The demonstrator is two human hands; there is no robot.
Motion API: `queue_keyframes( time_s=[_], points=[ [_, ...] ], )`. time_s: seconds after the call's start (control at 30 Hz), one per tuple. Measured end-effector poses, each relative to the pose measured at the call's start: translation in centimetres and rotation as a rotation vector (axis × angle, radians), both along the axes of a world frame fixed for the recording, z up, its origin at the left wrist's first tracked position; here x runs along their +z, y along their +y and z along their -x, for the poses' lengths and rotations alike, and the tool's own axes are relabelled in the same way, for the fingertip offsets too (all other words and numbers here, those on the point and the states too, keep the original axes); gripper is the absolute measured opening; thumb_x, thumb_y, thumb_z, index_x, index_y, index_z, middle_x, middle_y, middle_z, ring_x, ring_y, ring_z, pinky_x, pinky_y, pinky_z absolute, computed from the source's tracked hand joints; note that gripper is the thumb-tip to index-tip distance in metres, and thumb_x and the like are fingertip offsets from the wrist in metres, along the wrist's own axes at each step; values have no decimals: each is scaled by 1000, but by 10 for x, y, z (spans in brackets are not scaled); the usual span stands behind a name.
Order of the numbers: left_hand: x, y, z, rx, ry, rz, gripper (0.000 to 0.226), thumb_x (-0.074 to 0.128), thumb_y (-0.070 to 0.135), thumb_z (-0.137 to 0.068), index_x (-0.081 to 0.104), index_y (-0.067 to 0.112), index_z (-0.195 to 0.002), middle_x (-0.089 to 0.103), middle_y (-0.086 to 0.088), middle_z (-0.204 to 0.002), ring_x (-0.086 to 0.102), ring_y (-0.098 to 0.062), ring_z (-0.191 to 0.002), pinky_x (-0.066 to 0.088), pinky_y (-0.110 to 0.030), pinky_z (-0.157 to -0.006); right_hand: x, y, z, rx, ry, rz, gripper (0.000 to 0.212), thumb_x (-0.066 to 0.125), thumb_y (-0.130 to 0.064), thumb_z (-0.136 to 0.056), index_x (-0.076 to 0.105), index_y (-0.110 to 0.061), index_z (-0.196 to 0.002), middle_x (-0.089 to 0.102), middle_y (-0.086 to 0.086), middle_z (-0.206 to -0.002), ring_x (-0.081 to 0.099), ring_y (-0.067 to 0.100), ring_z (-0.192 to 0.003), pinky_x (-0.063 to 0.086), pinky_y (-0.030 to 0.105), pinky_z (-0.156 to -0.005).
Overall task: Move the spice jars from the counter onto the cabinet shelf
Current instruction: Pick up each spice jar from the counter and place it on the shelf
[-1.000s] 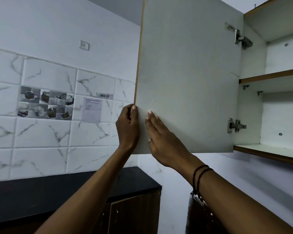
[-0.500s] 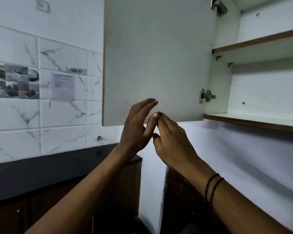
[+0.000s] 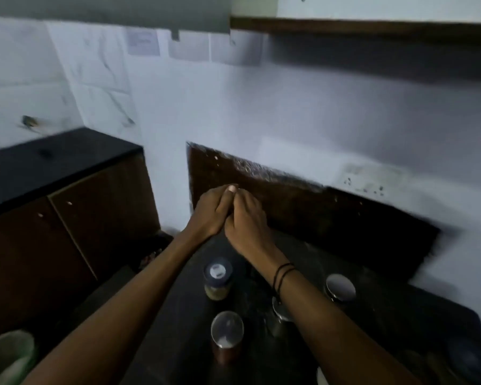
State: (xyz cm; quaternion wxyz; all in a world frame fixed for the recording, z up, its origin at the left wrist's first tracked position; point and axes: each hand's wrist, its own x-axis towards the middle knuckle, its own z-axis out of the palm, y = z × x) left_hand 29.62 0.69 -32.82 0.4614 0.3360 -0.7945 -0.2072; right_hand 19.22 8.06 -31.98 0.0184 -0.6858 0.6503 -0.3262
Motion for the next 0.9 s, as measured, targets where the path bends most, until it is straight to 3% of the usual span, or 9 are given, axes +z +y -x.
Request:
queue_keyframes(
  time_s=[0.07,0.2,0.3,0.4,0.5,0.63,0.7,0.77,0.9],
  points=[
    [-35,0,9,-34,-74,-39,40,34,33,-106,71,19,-109,74,-3,-111,65,-3,-100,50,-22,-85,-36,5,7,-38,-37,-105,55,47,-16,-94,34,-7,-147,41,10,-146,40,28,-133,35,39,-110],
    [-93,4,16,-110,-175,-149,37,36,23,-108,64,18,-84,65,6,-76,60,-2,-71,41,-26,-64,-92,8,12,-65,-134,-281,54,46,-20,-97,31,-10,-148,41,10,-145,43,29,-129,41,43,-106],
    [-130,6,13,-78,-250,-217,43,35,25,-107,58,16,-73,59,3,-67,56,-9,-63,42,-35,-61,-124,7,10,-45,-234,-398,46,47,-17,-96,38,-10,-141,45,10,-139,46,28,-127,43,45,-105],
    [-161,3,6,-13,-390,-175,41,36,24,-105,67,8,-83,69,-11,-85,62,-24,-81,48,-42,-82,-149,5,4,-52,-281,-513,46,48,-21,-96,38,-13,-140,42,10,-143,43,27,-131,41,46,-109],
    [-184,-2,-3,30,-541,-158,41,36,28,-104,71,6,-110,69,-16,-117,60,-31,-114,37,-41,-109,-171,0,-3,-68,-265,-619,45,49,-25,-94,39,-15,-137,40,10,-142,45,27,-127,42,47,-106],
    [-209,-14,-10,50,-628,-368,52,35,39,-105,45,8,-146,46,-16,-150,38,-31,-142,25,-43,-118,-194,-9,-9,-100,-227,-711,57,54,-29,-93,33,-16,-145,32,12,-150,41,30,-133,39,49,-109],
    [-217,-17,-10,45,-573,-456,52,40,37,-105,42,8,-148,46,-17,-149,41,-31,-139,29,-42,-116,-200,-11,-10,-92,-220,-716,73,60,-33,-91,23,-16,-151,30,13,-153,38,31,-137,37,48,-111],
    [-220,-20,-9,68,-463,-501,47,47,34,-103,50,6,-141,55,-17,-139,51,-30,-129,37,-40,-109,-206,-13,-11,-77,-237,-700,88,66,-34,-87,14,-13,-154,29,15,-155,34,32,-140,34,48,-114],
    [-225,-19,-4,132,-372,-575,37,57,26,-98,59,8,-129,62,-15,-128,57,-28,-117,44,-38,-100,-215,-14,-11,-75,-204,-678,93,67,-29,-87,6,-11,-156,23,19,-158,28,35,-143,30,45,-117]
  ],
)
